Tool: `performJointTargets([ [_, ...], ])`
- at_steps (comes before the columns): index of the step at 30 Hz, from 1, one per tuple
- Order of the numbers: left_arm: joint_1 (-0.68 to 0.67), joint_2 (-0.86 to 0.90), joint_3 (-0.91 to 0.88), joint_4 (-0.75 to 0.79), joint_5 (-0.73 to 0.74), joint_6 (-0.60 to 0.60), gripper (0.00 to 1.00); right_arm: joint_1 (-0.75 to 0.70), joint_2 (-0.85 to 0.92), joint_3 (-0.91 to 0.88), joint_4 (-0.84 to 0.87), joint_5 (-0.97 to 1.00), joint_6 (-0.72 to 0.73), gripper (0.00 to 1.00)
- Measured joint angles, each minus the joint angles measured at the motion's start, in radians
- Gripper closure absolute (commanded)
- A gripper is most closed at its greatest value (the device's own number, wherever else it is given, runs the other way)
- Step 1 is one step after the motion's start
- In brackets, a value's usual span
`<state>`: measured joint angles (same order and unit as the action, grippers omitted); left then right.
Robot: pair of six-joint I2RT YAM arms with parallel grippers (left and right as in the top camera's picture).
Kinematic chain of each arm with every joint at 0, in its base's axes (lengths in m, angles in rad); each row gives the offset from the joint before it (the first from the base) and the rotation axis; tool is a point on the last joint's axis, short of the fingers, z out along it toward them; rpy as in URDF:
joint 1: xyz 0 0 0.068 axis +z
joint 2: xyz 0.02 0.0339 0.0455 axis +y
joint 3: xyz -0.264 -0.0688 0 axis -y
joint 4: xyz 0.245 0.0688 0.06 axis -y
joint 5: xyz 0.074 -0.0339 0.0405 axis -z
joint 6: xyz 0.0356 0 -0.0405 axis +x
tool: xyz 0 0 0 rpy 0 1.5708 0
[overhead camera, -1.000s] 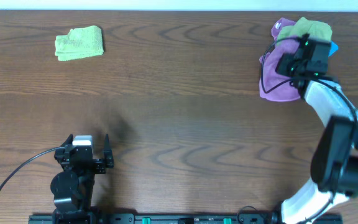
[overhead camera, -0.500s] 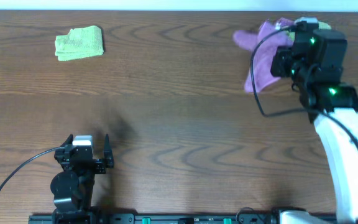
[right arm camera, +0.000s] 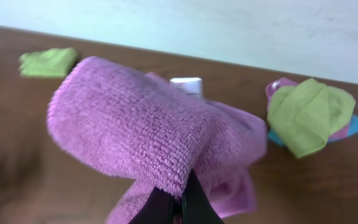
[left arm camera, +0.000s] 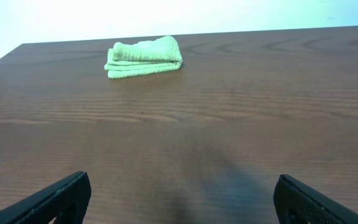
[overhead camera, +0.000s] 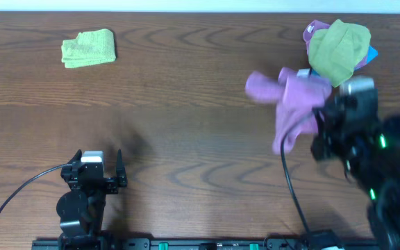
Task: Fold the cloth
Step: 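Lift the purple cloth with the right gripper and drag it toward table center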
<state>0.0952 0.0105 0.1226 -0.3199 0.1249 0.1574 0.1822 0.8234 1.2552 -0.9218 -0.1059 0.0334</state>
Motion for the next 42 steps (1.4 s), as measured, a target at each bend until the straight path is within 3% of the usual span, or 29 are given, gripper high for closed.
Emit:
performJointTargets([
  [5,0.000,0.000,0.000,0.000,0.000,0.000,0.05,0.042,-0.066,0.002,-0.126,-0.030,0.000,0.99],
  [11,0.000,0.000,0.000,0.000,0.000,0.000,0.05,0.053,-0.014,0.002,-0.106,-0.124,0.005,0.98],
  [21,0.000,0.000,0.000,0.000,0.000,0.000,0.05,0.083,0.444,0.001,0.138,-0.374,0.017,0.98],
  [25,0.000,0.000,0.000,0.000,0.000,0.000,0.05,0.115,0.526,0.000,0.307,-0.568,-0.005,0.99],
  [29,0.000,0.000,0.000,0.000,0.000,0.000,0.05,0.119,0.529,0.000,0.328,-0.639,-0.019,0.98],
  [31,0.000,0.000,0.000,0.000,0.000,0.000,0.04,0.120,0.529,0.000,0.320,-0.599,-0.006,0.98],
  [38,0.000,0.000,0.000,0.000,0.000,0.000,0.05,0.143,0.530,0.000,0.224,-0.077,0.090,0.98],
  [42,0.000,0.000,0.000,0.000,0.000,0.000,0.05,0.181,0.531,0.000,0.234,0.076,0.117,0.99],
])
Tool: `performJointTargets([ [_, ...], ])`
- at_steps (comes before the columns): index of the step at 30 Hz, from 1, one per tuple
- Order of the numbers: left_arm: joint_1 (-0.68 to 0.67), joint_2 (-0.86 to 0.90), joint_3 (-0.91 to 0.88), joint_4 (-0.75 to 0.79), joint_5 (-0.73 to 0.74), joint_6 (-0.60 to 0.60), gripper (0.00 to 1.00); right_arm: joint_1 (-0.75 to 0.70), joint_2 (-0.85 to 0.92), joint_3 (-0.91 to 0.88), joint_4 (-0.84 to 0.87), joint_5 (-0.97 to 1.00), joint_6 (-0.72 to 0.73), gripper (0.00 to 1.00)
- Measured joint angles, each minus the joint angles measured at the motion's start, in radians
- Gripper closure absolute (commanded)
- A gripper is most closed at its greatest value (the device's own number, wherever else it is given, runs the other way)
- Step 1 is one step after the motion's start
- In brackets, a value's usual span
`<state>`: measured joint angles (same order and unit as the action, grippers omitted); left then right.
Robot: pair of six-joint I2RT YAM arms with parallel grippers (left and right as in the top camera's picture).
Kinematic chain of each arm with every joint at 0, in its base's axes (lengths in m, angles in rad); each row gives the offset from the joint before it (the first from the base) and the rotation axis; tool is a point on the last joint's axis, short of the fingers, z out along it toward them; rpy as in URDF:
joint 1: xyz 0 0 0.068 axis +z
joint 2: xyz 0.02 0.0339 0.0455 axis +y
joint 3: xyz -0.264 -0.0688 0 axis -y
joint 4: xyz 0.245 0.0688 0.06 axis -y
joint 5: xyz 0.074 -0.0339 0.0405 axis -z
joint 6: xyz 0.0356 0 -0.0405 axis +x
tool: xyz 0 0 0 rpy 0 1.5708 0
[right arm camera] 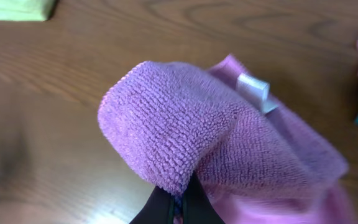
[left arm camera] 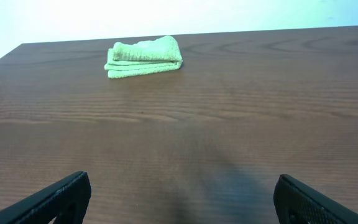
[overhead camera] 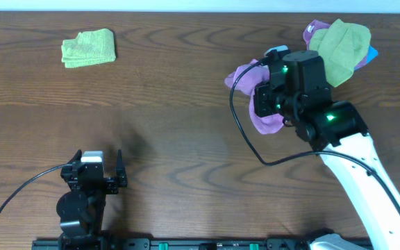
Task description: Fold the cloth
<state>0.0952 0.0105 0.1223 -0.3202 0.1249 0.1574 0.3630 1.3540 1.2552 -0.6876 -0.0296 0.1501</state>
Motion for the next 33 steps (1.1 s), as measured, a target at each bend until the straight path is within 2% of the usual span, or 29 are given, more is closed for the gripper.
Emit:
performJointTargets([
  [1,0.000,0.000,0.000,0.000,0.000,0.000,0.04,0.010,0.001,0.000,0.016,-0.016,-0.004,0.68],
  [2,0.000,0.000,0.000,0.000,0.000,0.000,0.05,0.018,0.005,0.000,0.037,-0.064,-0.016,0.01],
  [5,0.000,0.000,0.000,0.000,0.000,0.000,0.05,0.027,0.022,0.000,0.083,-0.311,-0.112,0.01],
  [8,0.000,0.000,0.000,0.000,0.000,0.000,0.05,0.023,0.032,0.000,0.067,-0.385,-0.139,0.01],
  [14,0.000,0.000,0.000,0.000,0.000,0.000,0.04,0.019,0.034,0.000,-0.030,-0.298,-0.146,0.01],
  [15,0.000,0.000,0.000,0.000,0.000,0.000,0.05,0.019,0.036,0.000,-0.055,-0.274,-0.148,0.03],
  [17,0.000,0.000,0.000,0.000,0.000,0.000,0.04,0.019,0.055,0.000,-0.115,-0.227,-0.153,0.15],
  [20,0.000,0.000,0.000,0.000,0.000,0.000,0.05,0.019,0.114,0.000,-0.183,-0.185,-0.160,0.20],
  [23,0.000,0.000,0.000,0.000,0.000,0.000,0.05,0.021,0.209,0.000,-0.238,-0.163,-0.161,0.35],
  [29,0.000,0.000,0.000,0.000,0.000,0.000,0.05,0.045,0.342,0.000,-0.294,-0.147,-0.162,0.32],
  [33,0.000,0.000,0.000,0.000,0.000,0.000,0.05,0.052,0.391,0.000,-0.296,-0.143,-0.164,0.40],
])
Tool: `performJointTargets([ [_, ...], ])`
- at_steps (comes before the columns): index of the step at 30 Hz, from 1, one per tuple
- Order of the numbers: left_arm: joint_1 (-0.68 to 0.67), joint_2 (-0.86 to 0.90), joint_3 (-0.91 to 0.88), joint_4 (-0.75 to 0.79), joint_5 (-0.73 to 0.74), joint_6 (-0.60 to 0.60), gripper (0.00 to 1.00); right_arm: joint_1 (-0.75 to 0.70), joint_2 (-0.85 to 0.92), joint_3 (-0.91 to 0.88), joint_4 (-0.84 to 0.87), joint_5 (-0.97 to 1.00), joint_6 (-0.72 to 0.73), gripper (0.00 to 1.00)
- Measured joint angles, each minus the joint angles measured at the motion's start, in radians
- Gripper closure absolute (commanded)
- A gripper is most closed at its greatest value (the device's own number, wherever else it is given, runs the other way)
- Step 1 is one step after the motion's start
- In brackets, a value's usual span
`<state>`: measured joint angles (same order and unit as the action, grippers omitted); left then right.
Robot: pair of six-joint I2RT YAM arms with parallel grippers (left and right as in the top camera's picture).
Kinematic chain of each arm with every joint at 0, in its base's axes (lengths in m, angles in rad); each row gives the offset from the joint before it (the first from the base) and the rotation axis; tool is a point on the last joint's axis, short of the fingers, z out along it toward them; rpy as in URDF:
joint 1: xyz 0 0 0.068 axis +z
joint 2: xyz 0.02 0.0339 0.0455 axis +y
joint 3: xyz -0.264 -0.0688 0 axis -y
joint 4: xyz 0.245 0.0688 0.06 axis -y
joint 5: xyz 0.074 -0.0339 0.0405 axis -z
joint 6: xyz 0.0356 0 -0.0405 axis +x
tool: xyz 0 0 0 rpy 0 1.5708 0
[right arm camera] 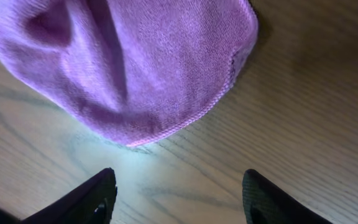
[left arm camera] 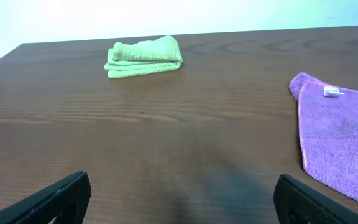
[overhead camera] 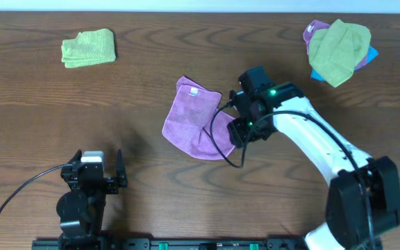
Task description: Fold the cloth
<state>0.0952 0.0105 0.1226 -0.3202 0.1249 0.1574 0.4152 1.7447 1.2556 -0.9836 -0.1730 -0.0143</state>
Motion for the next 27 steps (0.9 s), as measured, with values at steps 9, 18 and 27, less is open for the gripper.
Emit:
performJointTargets([
  [9,0.000,0.000,0.000,0.000,0.000,0.000,0.05,-0.002,0.080,0.000,0.112,0.016,-0.027,0.44],
  [18,0.000,0.000,0.000,0.000,0.000,0.000,0.05,-0.034,0.117,0.000,0.195,0.034,-0.041,0.50],
  [27,0.000,0.000,0.000,0.000,0.000,0.000,0.05,-0.040,0.198,0.000,0.200,0.037,-0.055,0.74],
])
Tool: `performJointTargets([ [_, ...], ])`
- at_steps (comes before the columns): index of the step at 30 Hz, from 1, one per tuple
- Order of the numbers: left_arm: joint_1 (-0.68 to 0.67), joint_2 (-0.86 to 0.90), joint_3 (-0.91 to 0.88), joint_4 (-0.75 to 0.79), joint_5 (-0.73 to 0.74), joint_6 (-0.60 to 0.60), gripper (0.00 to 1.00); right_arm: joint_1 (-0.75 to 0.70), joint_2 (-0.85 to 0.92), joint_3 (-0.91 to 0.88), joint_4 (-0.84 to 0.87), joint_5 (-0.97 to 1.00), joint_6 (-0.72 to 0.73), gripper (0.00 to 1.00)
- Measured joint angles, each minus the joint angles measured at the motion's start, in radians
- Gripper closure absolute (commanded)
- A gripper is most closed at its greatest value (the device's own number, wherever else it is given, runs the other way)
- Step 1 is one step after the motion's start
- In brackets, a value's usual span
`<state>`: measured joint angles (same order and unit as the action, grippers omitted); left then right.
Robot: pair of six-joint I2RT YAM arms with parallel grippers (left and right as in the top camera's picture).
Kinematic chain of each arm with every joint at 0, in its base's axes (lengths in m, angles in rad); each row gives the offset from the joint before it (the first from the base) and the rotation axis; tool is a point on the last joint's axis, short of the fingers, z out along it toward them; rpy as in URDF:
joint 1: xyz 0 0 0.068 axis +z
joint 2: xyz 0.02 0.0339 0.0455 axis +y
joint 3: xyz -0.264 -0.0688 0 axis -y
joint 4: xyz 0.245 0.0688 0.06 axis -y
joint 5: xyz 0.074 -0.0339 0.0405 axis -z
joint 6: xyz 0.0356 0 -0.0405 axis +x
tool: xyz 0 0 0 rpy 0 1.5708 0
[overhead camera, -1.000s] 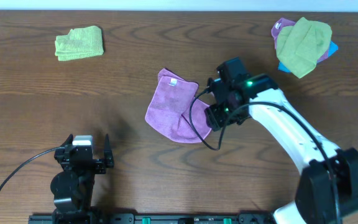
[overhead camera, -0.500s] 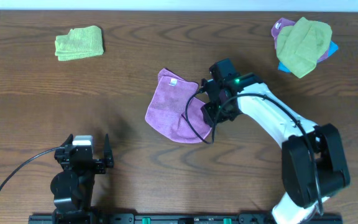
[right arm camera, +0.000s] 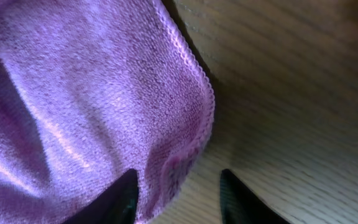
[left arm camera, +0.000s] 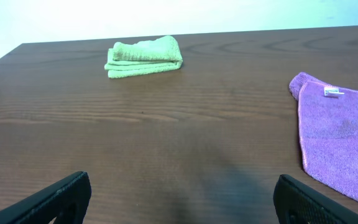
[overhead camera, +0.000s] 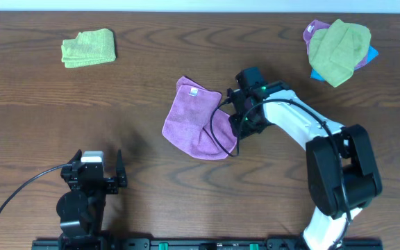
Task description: Fold the cloth
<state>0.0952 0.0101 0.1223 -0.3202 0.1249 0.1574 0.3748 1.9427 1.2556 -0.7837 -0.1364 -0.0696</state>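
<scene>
The purple cloth lies crumpled and partly spread at the table's middle, its white tag near the far corner. It also shows at the right of the left wrist view. My right gripper is low at the cloth's right edge. It is open, and the hem of the cloth bulges between the fingertips. My left gripper rests near the front left, open and holding nothing.
A folded green cloth sits at the far left, also visible from the left wrist. A pile of green, purple and blue cloths lies at the far right corner. The right arm's cable loops over the purple cloth.
My right gripper has moved onto the cloth's right edge and its fingers stand closer together, with the hem now between them. The cloth and the left arm have not moved.
My right gripper was shut on the purple cloth, holding it up beside the pile at the far right. Then it held the cloth further left, still off the table. Then the cloth lay at the middle with the gripper open beside it, and now at its hem.
</scene>
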Motion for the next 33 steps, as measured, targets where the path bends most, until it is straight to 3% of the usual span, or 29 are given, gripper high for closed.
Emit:
performJointTargets([
  [2,0.000,0.000,0.000,0.000,0.000,0.000,0.05,0.000,0.001,0.000,0.003,-0.001,-0.006,0.95],
  [3,0.000,0.000,0.000,0.000,0.000,0.000,0.05,0.000,0.001,0.000,0.006,0.000,-0.003,0.99],
  [10,0.000,0.000,0.000,0.000,0.000,0.000,0.05,0.000,0.001,0.011,-0.061,0.095,0.007,0.99],
  [14,0.000,0.000,0.000,0.000,0.000,0.000,0.05,0.000,0.002,0.108,-0.203,0.304,0.071,0.98],
  [18,0.000,0.000,0.000,0.000,0.000,0.000,0.05,-0.004,-0.002,0.231,-0.343,0.681,0.291,0.98],
  [20,0.000,0.000,0.000,0.000,0.000,0.000,0.05,-0.011,-0.003,0.256,-0.346,0.739,0.323,0.98],
  [23,0.000,0.000,0.000,0.000,0.000,0.000,0.05,-0.020,-0.003,0.293,-0.328,0.711,0.309,0.99],
  [29,0.000,0.000,0.000,0.000,0.000,0.000,0.05,-0.019,-0.003,0.464,-0.320,0.435,0.189,0.98],
  [33,0.000,0.000,0.000,0.000,0.000,0.000,0.05,-0.018,-0.003,0.566,-0.322,0.430,0.155,0.98],
])
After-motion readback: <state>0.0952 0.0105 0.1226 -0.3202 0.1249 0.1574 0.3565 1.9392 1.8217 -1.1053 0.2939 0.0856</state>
